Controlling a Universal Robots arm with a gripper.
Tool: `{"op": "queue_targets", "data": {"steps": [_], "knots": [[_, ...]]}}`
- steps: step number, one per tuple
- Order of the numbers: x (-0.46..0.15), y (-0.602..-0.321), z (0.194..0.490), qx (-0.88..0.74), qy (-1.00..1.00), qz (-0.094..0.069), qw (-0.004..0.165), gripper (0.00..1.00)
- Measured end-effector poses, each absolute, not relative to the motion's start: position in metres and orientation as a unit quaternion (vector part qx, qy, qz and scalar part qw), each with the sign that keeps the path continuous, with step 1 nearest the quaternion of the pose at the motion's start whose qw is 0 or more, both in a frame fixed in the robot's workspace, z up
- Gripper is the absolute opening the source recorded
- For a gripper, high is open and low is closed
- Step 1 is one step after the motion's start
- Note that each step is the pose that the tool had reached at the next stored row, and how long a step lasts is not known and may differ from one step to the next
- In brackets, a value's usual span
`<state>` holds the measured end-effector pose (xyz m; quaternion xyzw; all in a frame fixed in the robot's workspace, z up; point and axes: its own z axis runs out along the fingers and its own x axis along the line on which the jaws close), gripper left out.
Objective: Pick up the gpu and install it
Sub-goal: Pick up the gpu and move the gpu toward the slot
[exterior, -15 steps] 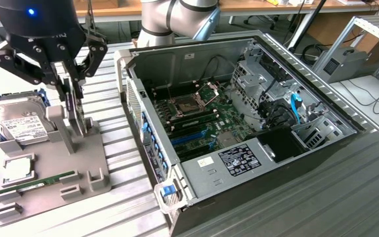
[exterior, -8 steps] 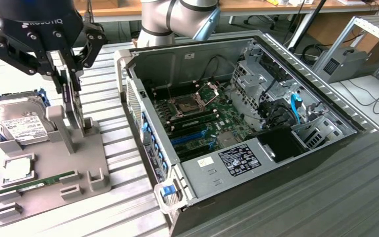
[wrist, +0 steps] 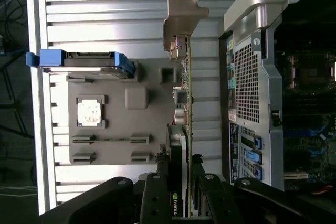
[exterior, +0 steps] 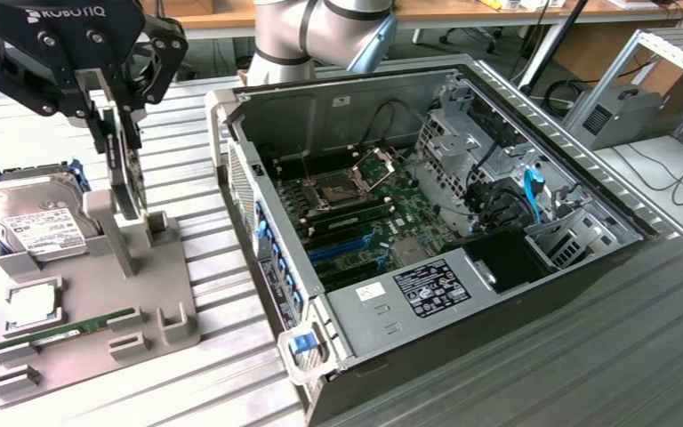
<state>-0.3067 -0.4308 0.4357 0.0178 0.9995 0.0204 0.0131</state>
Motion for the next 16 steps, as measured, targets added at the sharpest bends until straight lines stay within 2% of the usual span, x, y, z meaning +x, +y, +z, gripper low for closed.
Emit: {"op": "queue_targets", "data": {"steps": [16], "knots": [[-0.3046, -0.4307, 0.4388, 0.018, 1.0, 0.02, 0.013, 0.27]]}}
